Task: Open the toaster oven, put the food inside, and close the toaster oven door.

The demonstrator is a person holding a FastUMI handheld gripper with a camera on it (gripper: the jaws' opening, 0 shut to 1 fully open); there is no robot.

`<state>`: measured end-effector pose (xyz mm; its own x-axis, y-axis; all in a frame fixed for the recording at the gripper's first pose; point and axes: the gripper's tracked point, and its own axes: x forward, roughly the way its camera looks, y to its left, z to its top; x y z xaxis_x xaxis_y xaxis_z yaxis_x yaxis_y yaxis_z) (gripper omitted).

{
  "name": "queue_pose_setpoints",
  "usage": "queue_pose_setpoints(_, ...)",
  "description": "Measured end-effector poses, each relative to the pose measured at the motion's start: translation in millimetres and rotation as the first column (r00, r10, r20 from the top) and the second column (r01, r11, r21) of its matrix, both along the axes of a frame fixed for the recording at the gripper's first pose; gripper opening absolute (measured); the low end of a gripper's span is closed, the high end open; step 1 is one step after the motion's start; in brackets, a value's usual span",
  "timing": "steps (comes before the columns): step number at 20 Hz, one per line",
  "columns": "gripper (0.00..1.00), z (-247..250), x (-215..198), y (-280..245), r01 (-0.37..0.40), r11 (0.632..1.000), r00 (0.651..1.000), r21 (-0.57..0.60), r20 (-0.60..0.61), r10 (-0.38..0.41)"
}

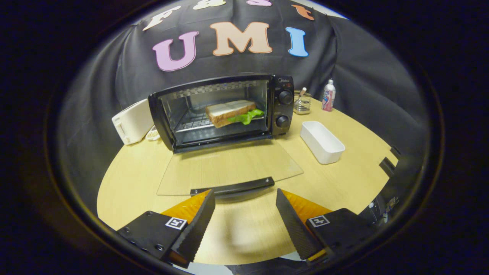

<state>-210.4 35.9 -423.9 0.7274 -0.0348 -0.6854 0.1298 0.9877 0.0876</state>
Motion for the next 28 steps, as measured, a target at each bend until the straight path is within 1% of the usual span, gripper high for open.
queue_pose_setpoints(5,0.99,-23,-6,-1,-0.011,1.000,0.999,0.008,-0.049,0.011)
queue_pose_setpoints(9,0.99,-32,7,-4,0.003,1.000,0.999,0.028,-0.043,-0.002)
queue_pose_setpoints(11,0.99,-36,10,-4,-0.014,1.000,0.999,0.025,-0.048,0.015)
queue_pose_setpoints(19,0.99,-12,16,-5,-0.075,0.997,0.997,-0.030,0.000,0.075)
queue_pose_setpoints(24,0.99,16,28,-4,-0.085,0.996,0.993,-0.025,0.077,0.087)
queue_pose_setpoints(28,0.99,32,34,-5,-0.077,0.997,0.990,-0.008,0.116,0.077)
